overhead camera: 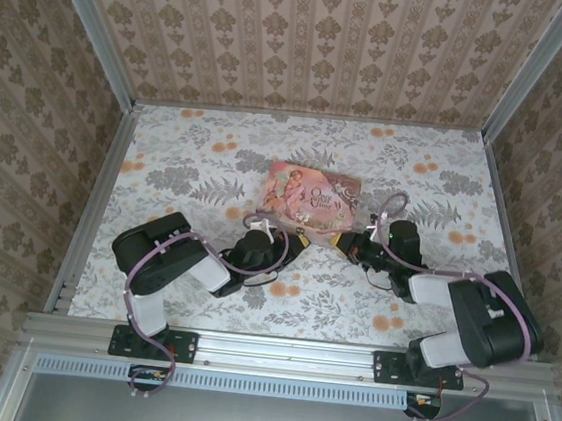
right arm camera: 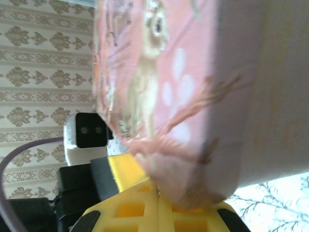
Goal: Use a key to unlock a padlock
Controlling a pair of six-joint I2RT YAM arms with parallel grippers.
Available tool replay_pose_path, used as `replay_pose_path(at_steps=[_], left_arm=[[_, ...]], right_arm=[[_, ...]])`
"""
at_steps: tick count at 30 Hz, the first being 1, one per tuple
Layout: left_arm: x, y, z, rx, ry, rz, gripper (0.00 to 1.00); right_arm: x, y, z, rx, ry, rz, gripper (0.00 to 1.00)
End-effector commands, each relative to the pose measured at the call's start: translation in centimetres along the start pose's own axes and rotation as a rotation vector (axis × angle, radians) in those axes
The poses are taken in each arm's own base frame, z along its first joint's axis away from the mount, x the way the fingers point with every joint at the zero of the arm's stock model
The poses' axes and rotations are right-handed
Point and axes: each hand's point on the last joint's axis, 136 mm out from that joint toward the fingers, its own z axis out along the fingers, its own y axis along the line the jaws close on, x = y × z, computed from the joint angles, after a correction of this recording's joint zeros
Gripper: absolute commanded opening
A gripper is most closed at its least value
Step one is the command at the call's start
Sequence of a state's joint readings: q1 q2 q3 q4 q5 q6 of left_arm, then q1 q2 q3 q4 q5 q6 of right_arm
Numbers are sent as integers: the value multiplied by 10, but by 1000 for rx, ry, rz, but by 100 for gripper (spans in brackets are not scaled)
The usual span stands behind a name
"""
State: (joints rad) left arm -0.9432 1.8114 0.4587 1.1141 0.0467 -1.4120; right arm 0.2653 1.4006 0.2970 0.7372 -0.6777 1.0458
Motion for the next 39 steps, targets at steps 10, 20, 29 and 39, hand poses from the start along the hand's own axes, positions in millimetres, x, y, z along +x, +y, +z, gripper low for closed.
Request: replay_pose_path(at_steps=[10,20,29,39], left_arm=[[2,-22,5,91,-2,-61,0],[1,-26,1,102,-22,-65,0],[1,-27,-1,117,-34,-70,0],[1,-26,-2,120,-38,-75,0]], right_arm=[[34,6,-22,22,-130,76,0],[36,8,-15,25,-202,162,0],[33,-1,7,13,-205,233,0],[34,-5,26,17,-197,253,0]])
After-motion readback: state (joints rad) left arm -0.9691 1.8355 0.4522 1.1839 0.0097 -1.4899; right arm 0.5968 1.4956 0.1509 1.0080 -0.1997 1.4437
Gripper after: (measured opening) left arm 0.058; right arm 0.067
